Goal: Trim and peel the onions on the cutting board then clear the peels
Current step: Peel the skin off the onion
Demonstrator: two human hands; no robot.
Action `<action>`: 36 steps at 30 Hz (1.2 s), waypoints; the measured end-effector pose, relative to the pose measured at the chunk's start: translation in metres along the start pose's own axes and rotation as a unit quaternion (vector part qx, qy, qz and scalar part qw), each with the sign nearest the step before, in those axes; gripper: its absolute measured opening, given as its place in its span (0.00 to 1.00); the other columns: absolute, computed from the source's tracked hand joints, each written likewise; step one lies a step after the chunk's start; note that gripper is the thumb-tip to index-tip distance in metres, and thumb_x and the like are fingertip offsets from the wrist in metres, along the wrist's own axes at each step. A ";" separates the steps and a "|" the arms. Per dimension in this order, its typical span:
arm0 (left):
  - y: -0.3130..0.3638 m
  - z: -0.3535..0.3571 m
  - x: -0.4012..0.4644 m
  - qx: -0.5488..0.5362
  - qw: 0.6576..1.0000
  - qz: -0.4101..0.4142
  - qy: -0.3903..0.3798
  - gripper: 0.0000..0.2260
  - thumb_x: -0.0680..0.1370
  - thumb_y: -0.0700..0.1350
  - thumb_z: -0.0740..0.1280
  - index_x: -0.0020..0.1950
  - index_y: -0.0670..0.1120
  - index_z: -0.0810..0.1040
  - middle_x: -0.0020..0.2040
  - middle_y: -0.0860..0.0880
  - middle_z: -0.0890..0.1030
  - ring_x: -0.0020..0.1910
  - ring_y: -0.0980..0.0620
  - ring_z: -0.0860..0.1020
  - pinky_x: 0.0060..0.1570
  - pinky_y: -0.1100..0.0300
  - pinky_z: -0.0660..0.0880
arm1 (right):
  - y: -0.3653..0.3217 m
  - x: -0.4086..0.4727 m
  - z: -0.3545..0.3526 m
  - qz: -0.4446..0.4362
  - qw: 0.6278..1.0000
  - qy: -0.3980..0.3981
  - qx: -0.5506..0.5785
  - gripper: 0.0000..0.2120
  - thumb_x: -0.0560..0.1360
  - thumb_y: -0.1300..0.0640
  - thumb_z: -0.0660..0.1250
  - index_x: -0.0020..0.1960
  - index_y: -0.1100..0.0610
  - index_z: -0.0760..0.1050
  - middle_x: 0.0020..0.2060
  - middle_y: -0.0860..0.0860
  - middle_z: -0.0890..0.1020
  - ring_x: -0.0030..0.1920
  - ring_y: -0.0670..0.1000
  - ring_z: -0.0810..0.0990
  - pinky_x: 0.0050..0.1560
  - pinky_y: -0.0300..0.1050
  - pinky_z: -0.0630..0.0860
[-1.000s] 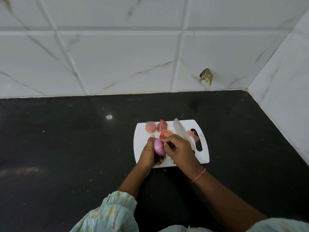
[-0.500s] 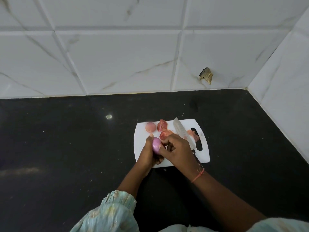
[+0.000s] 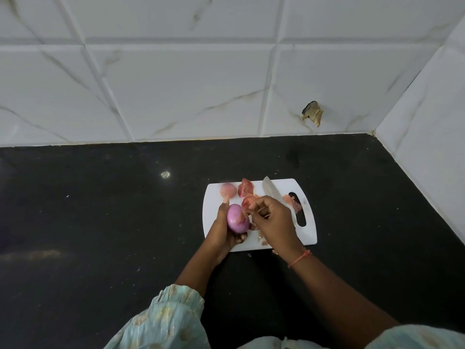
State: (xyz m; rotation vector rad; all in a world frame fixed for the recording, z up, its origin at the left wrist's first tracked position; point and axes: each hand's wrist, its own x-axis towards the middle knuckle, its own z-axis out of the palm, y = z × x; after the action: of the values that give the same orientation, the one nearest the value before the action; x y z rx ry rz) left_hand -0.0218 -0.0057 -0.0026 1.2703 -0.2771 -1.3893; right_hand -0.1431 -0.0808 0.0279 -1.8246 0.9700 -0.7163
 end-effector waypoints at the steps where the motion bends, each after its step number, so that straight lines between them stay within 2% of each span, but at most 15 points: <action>1: 0.000 0.000 -0.001 -0.001 1.000 -0.003 -0.001 0.32 0.82 0.67 0.49 0.56 0.40 0.79 0.43 0.40 0.83 0.30 0.53 0.75 0.29 0.63 0.73 | 0.000 -0.001 0.000 -0.015 1.000 -0.003 0.001 0.08 0.76 0.66 0.66 0.47 0.55 0.80 0.44 0.45 0.83 0.41 0.44 0.81 0.33 0.28 0.73; 3: 0.001 -0.001 -0.001 -0.004 1.000 -0.007 -0.008 0.32 0.82 0.67 0.49 0.54 0.41 0.79 0.38 0.43 0.81 0.27 0.54 0.72 0.26 0.64 0.69 | 0.002 -0.003 -0.001 -0.049 0.998 -0.039 0.017 0.08 0.78 0.62 0.66 0.53 0.53 0.81 0.51 0.43 0.82 0.48 0.45 0.81 0.39 0.32 0.76; 5: 0.003 -0.001 0.000 -0.015 1.000 -0.010 -0.010 0.33 0.83 0.65 0.47 0.51 0.40 0.79 0.31 0.45 0.75 0.23 0.54 0.67 0.22 0.65 0.63 | 0.004 -0.005 0.000 -0.086 0.992 -0.091 0.011 0.10 0.76 0.57 0.70 0.57 0.50 0.79 0.55 0.42 0.78 0.54 0.46 0.79 0.46 0.37 0.78; 8: 0.005 -0.002 0.002 -0.027 1.000 -0.016 -0.005 0.28 0.83 0.59 0.47 0.43 0.39 0.76 0.29 0.45 0.71 0.22 0.53 0.64 0.22 0.64 0.59 | 0.009 -0.008 0.005 -0.104 0.990 -0.096 -0.023 0.13 0.74 0.56 0.74 0.57 0.49 0.79 0.56 0.42 0.74 0.56 0.46 0.77 0.51 0.39 0.77; 11: 0.006 -0.005 0.000 -0.040 0.999 -0.016 -0.022 0.23 0.81 0.55 0.47 0.43 0.40 0.72 0.31 0.43 0.71 0.23 0.52 0.65 0.22 0.64 0.60 | 0.009 -0.008 0.006 -0.111 0.991 -0.077 -0.014 0.08 0.73 0.58 0.73 0.52 0.51 0.79 0.53 0.43 0.76 0.54 0.46 0.78 0.49 0.40 0.78; 17: 0.006 -0.003 -0.001 -0.004 1.000 -0.008 -0.028 0.25 0.84 0.56 0.48 0.44 0.40 0.75 0.29 0.44 0.69 0.23 0.53 0.65 0.22 0.63 0.62 | 0.006 -0.003 0.000 -0.121 0.989 -0.076 -0.043 0.02 0.75 0.59 0.70 0.48 0.55 0.79 0.48 0.44 0.78 0.51 0.46 0.79 0.50 0.43 0.78; 21: 0.003 0.000 -0.001 0.033 0.999 0.005 0.000 0.28 0.84 0.63 0.49 0.44 0.44 0.78 0.27 0.47 0.70 0.23 0.54 0.64 0.22 0.64 0.61 | 0.005 -0.004 -0.003 -0.163 0.977 -0.079 -0.112 0.09 0.78 0.54 0.68 0.58 0.50 0.77 0.54 0.44 0.79 0.55 0.43 0.77 0.53 0.36 0.76; 23: 0.003 0.004 -0.004 0.068 0.997 0.019 0.007 0.30 0.83 0.65 0.48 0.40 0.46 0.78 0.27 0.48 0.70 0.24 0.54 0.63 0.23 0.63 0.58 | 0.006 -0.005 -0.002 -0.183 0.971 -0.069 -0.141 0.11 0.78 0.54 0.68 0.60 0.51 0.78 0.55 0.46 0.81 0.55 0.44 0.79 0.54 0.37 0.77; 26: 0.006 0.012 -0.008 0.099 0.994 0.028 0.044 0.29 0.84 0.64 0.49 0.36 0.47 0.75 0.25 0.50 0.73 0.23 0.55 0.65 0.23 0.64 0.60 | 0.006 -0.002 -0.001 -0.197 0.964 -0.032 -0.177 0.08 0.76 0.56 0.70 0.54 0.56 0.82 0.48 0.50 0.84 0.48 0.46 0.81 0.49 0.41 0.80; 28: 0.006 0.014 -0.007 0.113 0.991 0.029 0.058 0.29 0.84 0.63 0.49 0.34 0.47 0.75 0.25 0.50 0.75 0.23 0.55 0.66 0.23 0.64 0.61 | 0.005 0.002 -0.002 -0.198 0.964 -0.036 -0.175 0.06 0.76 0.57 0.70 0.51 0.57 0.83 0.45 0.50 0.84 0.45 0.47 0.81 0.47 0.43 0.80; 32: 0.006 0.013 -0.006 0.136 0.989 0.028 0.051 0.30 0.84 0.63 0.46 0.38 0.47 0.77 0.30 0.46 0.76 0.23 0.56 0.66 0.23 0.65 0.62 | 0.003 0.005 -0.005 -0.186 0.970 -0.042 -0.148 0.05 0.76 0.59 0.71 0.49 0.59 0.83 0.43 0.50 0.85 0.43 0.46 0.81 0.46 0.44 0.80; 36: 0.007 0.014 -0.005 0.134 0.990 0.029 0.045 0.29 0.83 0.62 0.46 0.36 0.47 0.77 0.30 0.46 0.75 0.24 0.54 0.63 0.25 0.63 0.59 | 0.001 0.001 -0.004 -0.180 0.975 -0.026 -0.129 0.03 0.75 0.62 0.71 0.47 0.60 0.83 0.40 0.50 0.84 0.40 0.46 0.82 0.43 0.45 0.80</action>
State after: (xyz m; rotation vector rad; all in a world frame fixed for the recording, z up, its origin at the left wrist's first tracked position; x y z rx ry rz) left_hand -0.0296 -0.0107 0.0107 1.5301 -0.4455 -1.2710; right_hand -0.1464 -0.0842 0.0287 -2.2712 0.7289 -0.7826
